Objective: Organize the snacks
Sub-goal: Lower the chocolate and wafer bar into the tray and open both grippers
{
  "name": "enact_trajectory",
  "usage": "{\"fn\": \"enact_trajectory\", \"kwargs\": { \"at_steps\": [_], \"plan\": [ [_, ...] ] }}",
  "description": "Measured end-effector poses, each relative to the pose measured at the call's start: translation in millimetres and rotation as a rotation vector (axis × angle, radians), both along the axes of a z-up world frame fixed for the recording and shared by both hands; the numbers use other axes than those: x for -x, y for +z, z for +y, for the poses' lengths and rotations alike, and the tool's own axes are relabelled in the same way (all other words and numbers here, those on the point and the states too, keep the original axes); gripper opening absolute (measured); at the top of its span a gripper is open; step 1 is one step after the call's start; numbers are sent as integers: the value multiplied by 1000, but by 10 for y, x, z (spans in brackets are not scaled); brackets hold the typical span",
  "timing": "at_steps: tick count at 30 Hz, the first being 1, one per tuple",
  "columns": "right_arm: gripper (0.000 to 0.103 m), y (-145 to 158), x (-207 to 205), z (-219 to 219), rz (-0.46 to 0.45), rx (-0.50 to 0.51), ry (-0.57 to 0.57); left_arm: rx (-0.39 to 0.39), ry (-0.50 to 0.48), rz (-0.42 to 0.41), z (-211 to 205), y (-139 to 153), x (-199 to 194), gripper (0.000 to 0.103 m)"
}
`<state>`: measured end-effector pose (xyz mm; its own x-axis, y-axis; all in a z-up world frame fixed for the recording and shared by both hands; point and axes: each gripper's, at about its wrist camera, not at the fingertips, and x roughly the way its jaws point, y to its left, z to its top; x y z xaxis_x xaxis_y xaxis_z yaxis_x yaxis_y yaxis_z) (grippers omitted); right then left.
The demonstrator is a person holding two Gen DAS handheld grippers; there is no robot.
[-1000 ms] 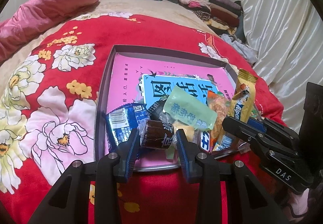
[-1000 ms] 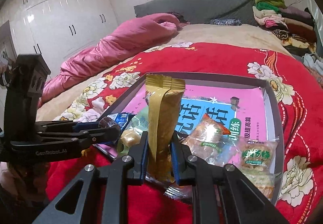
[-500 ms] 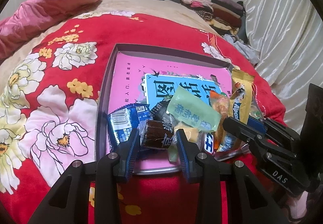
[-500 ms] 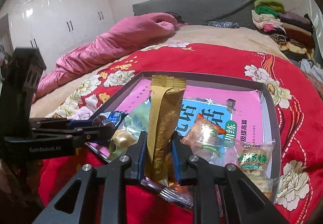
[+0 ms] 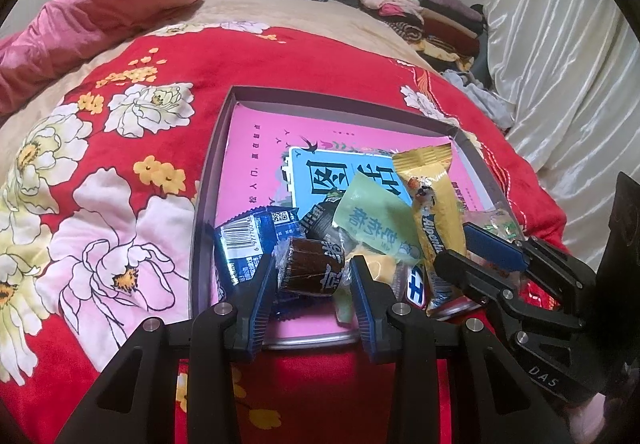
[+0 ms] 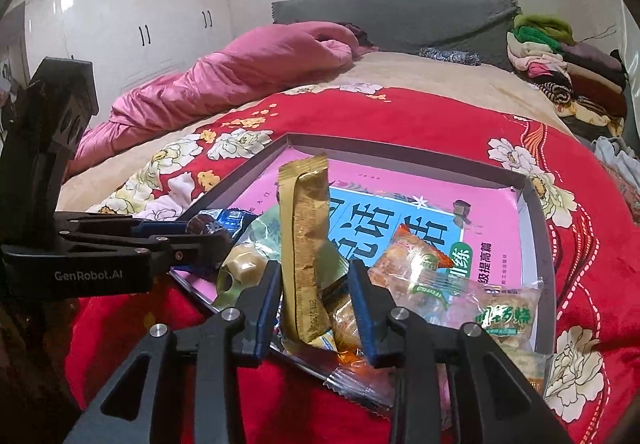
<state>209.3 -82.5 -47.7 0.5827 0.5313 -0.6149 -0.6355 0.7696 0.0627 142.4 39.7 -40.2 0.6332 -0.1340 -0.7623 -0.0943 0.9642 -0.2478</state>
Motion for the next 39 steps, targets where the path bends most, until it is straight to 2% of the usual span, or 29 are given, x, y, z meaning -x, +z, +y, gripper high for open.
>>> {"fn": "enact_trajectory", "kwargs": {
  "at_steps": [16,21,23,25,27,37,39],
  "plan": [
    [37,-3,3,-7,-4,4,-1,18,3,-2,13,-4,-10,41],
    [37,-2,7,-7,-7,2,-1,24,2,-9,21,10,-1,46],
    [41,5,10,-6,-12,1,-1,22,2,-12,18,18,3,47],
    [42,17,15,-15,-17,-4,-3,25,3,-14,20,27,9,49],
    [42,37,22,-35,-23,-11,-4,28,4,-16,22,33,10,57],
    [53,183,104,-105,-81,-48,-23,18,4,-31,20,101,45,65],
    [57,244,140,-132,-109,-61,-30,15,5,-34,18,125,63,73]
  ]
}}
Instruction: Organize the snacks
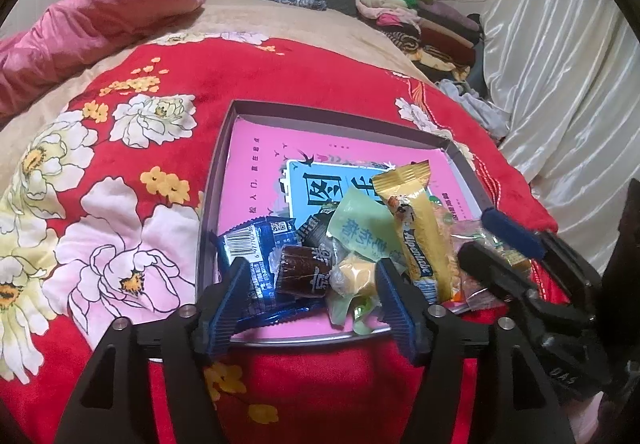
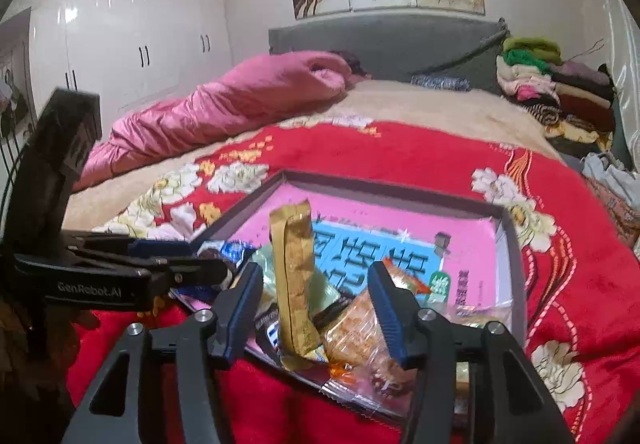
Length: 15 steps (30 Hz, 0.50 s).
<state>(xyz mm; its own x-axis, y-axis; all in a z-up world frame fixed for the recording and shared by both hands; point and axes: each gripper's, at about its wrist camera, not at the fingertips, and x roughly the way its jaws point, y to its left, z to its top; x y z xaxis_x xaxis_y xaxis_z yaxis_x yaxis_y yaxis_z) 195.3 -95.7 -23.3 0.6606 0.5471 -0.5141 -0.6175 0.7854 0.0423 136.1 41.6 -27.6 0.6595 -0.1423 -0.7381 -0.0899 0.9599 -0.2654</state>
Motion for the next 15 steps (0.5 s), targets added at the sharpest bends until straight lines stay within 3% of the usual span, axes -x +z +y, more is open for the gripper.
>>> {"fn": "enact_trajectory", "kwargs": {
  "at_steps": [7,15],
  "plan": [
    [77,221,194,-131,-88,-27,-37,-27,-5,-13,-29,100,91,77],
    [91,306,519,-315,-54,-22,-136,-38,-9,-9,-152,186,411,81]
  ]
}}
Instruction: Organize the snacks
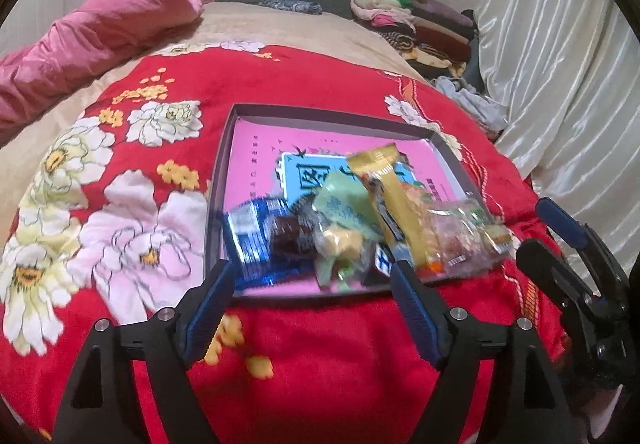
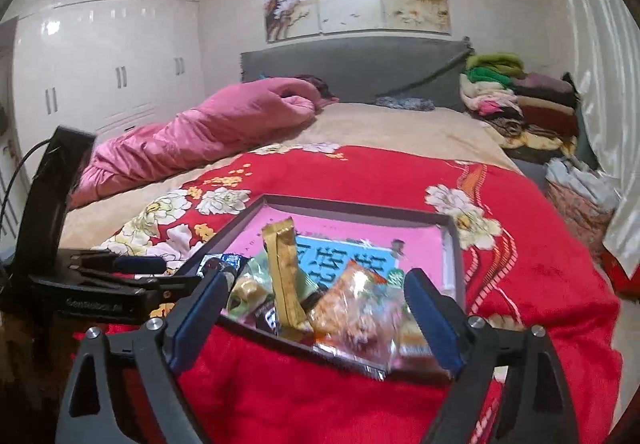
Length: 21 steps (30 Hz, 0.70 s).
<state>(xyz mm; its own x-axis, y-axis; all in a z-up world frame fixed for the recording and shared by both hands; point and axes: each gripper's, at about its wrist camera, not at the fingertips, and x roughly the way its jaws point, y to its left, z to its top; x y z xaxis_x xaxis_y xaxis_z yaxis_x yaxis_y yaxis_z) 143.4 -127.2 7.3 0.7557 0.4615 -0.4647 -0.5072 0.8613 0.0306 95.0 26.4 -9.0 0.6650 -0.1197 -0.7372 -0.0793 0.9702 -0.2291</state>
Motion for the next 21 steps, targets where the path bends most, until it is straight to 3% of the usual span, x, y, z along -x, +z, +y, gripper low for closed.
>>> {"fn": "enact_trajectory", "kwargs": {
  "at_steps": [11,21],
  "plan": [
    [94,-236,260,-374,228,-34,-159,13,2,41,-188,-24,428,81],
    [94,-237,558,-284,227,23,-142,-4,-39,57,-354,-17,636,81]
  ]
}}
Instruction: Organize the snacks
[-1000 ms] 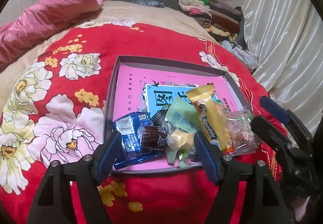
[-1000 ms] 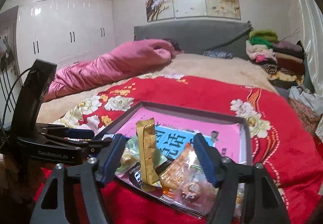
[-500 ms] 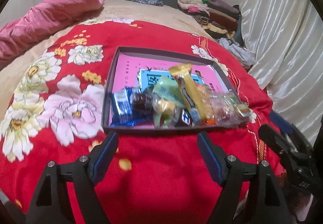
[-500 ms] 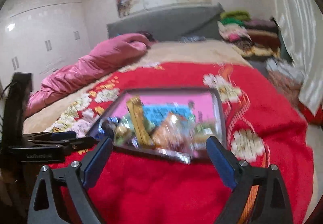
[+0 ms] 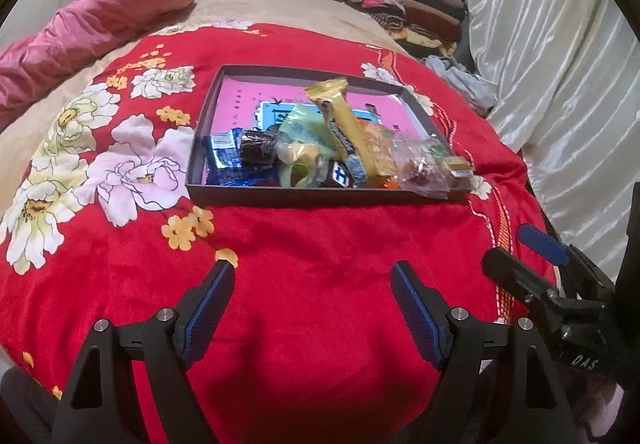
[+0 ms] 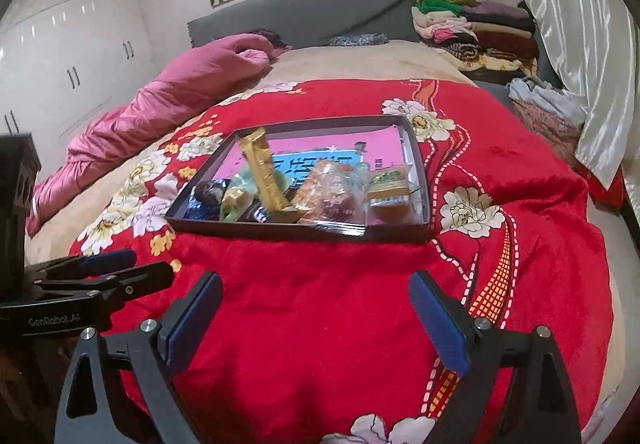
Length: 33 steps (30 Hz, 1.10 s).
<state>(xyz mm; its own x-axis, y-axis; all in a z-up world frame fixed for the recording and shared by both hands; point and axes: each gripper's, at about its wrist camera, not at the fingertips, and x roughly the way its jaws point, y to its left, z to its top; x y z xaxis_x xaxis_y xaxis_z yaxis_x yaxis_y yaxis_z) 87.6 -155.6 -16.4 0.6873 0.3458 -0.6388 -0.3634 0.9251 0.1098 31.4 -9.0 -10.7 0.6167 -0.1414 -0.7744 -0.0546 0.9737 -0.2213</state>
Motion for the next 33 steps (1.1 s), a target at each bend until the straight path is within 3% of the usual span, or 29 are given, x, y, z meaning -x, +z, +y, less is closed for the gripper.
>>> {"fn": "enact_trajectory", "kwargs": {
  "at_steps": [12,33],
  "plan": [
    [94,-12,40,76,-8,50,0,-7,-10,-3,-37,68,121,82],
    [94,-48,1,-3,14,41,-28,-42,0,-10,-55,126,146,82]
  ]
}}
